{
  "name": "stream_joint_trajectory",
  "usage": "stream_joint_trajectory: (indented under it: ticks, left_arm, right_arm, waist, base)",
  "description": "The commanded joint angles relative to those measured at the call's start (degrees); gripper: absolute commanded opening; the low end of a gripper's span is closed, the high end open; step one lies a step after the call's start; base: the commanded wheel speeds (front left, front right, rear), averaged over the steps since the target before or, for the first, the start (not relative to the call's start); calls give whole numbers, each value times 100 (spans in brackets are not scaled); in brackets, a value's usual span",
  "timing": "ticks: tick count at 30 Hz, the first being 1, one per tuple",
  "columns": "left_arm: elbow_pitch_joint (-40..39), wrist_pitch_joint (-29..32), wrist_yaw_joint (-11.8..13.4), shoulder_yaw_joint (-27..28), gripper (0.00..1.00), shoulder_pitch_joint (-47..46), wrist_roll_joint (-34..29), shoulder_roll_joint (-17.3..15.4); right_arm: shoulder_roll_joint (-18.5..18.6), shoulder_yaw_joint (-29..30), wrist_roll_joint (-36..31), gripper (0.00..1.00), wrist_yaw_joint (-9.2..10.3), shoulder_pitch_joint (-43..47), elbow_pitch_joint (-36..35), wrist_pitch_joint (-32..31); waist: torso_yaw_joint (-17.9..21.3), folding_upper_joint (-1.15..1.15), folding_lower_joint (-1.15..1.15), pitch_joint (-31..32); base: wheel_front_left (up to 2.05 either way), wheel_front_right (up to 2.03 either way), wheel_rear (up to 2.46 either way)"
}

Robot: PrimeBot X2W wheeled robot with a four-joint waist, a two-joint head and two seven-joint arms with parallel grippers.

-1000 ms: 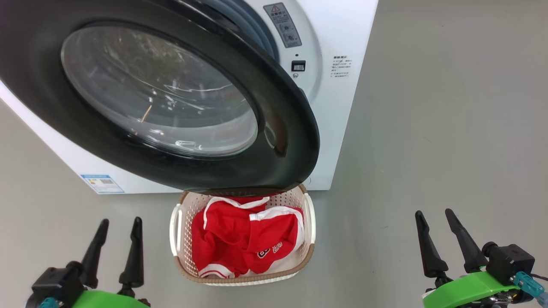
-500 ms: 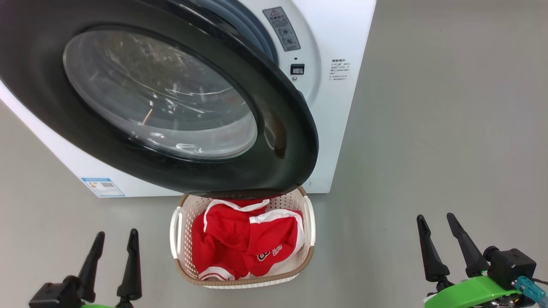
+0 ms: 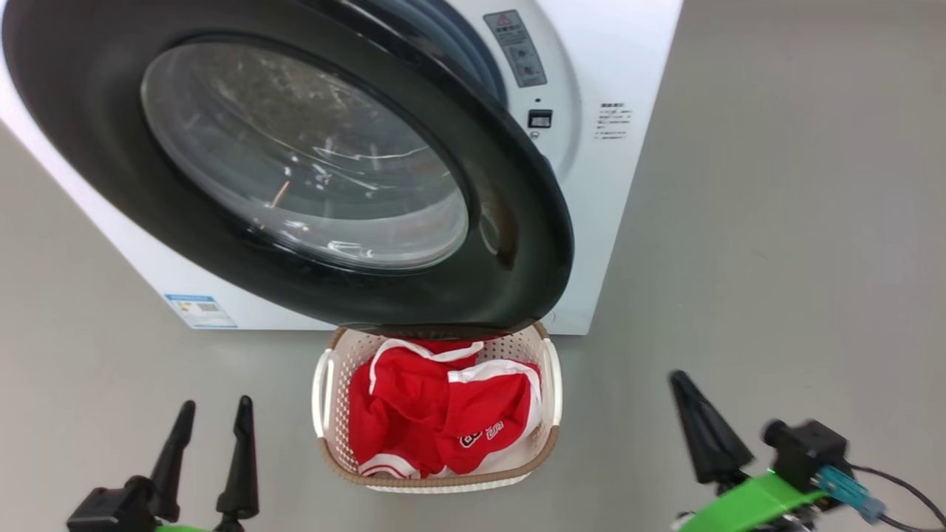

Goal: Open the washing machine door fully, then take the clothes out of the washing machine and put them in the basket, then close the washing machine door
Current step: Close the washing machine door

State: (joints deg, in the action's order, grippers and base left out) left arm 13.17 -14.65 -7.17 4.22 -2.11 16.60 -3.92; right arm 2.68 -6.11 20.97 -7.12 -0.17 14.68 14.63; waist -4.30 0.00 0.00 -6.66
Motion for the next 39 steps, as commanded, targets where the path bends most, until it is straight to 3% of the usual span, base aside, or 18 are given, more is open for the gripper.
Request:
stream_joint_trajectory:
  ticks: [1, 8, 17, 24, 39]
  left_arm:
    - [-118, -35, -32, 132, 100, -51, 3, -16]
    - [-63, -35, -32, 16, 100, -48, 110, 67]
    - [-58, -35, -32, -71, 100, -137, 211, 97]
    - [-17, -35, -32, -198, 100, -301, 410, 102]
    - [-27, -35, -32, -424, 100, -760, 621, 103]
  right_arm:
    - [21, -387, 35, 0, -36, -383, -97, 37]
    - [21, -937, 208, 0, -36, -1039, 22, 37]
    - [24, -1060, 123, 0, -36, -1699, 262, 37]
    - [63, -878, 57, 0, -36, -2231, 437, 37]
    - [172, -367, -27, 0, -36, -3077, 540, 37]
  waist:
    - [-102, 0, 0, -2]
    - [-409, 0, 0, -20]
    - [-800, 0, 0, -200]
    - [-1010, 0, 0, -557]
    - [-1049, 0, 0, -1231]
  base:
    - [0, 0, 0]
    - [0, 0, 0]
    - [0, 0, 0]
    - [0, 0, 0]
    - [0, 0, 0]
